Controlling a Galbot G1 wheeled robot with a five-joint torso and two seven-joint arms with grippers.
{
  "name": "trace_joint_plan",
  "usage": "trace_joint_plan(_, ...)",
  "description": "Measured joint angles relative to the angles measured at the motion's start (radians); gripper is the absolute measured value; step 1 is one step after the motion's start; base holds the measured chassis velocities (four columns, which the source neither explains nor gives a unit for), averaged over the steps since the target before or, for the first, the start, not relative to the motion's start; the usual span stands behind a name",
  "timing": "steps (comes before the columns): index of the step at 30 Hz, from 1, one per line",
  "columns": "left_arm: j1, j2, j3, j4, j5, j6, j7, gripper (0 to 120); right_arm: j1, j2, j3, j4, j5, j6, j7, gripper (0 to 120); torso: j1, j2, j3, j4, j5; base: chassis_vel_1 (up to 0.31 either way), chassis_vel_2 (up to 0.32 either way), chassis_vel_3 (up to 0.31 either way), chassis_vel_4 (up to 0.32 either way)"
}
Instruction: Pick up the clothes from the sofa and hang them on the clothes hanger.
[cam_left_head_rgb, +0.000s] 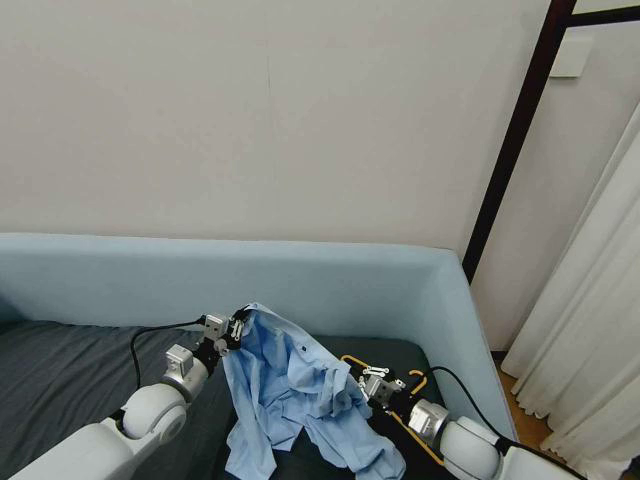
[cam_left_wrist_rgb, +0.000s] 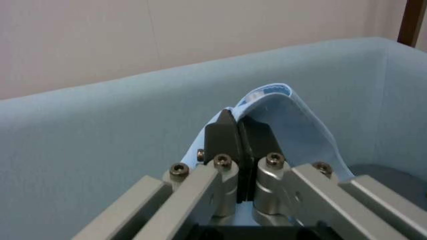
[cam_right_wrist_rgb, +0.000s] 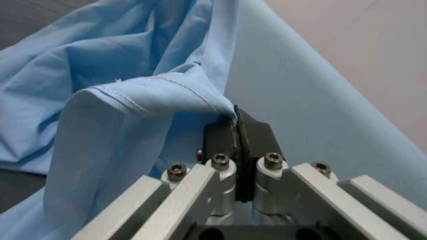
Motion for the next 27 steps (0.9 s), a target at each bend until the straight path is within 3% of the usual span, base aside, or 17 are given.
trace_joint_plan(2, -0.001, -0.005, 0.0, 0.001, 0.0, 0.0, 0.0, 0, -0.003, -0.005, -0.001, -0.004, -0.018, 0.012, -0.009, 2, 0.0, 0.0, 0.0, -0.0002, -0.0002, 0.0, 0.0, 0.0, 0.0)
trace_joint_plan(6, -0.003, -0.018, 0.0, -0.002, 0.004, -0.001, -0.001, 0, -0.039, -0.03, 0.012, -0.006, -0.084, 0.053, -0.022, 22, 0.0, 0.0, 0.0, -0.0003, 0.0, 0.0, 0.0, 0.0, 0.0)
trace_joint_plan(11, 0.004, -0.018, -0.004, -0.006, 0.008, -0.003, -0.002, 0, -0.068, -0.049, 0.049, 0.001, -0.104, 0.088, -0.052, 37, 0.0, 0.0, 0.0, -0.0002, 0.0, 0.0, 0.0, 0.0, 0.0)
trace_joint_plan(19, 0.011, -0.016, -0.018, -0.015, 0.01, -0.008, -0.003, 0, -0.209, -0.128, 0.186, 0.036, -0.132, 0.181, -0.13, 69, 0.0, 0.0, 0.0, -0.0003, 0.0001, 0.0, 0.0, 0.0, 0.0)
trace_joint_plan(22, 0.011, -0.014, -0.019, -0.015, 0.01, -0.011, -0.003, 0, -0.248, -0.141, 0.223, 0.038, -0.141, 0.194, -0.134, 75, 0.0, 0.0, 0.0, -0.0003, 0.0, 0.0, 0.0, 0.0, 0.0)
trace_joint_plan(27, 0.03, -0.014, -0.022, -0.032, 0.017, -0.023, 0.0, 0, -0.347, -0.162, 0.338, 0.075, 0.02, 0.13, -0.122, 95, 0.0, 0.0, 0.0, -0.0003, -0.0001, 0.0, 0.0, 0.0, 0.0)
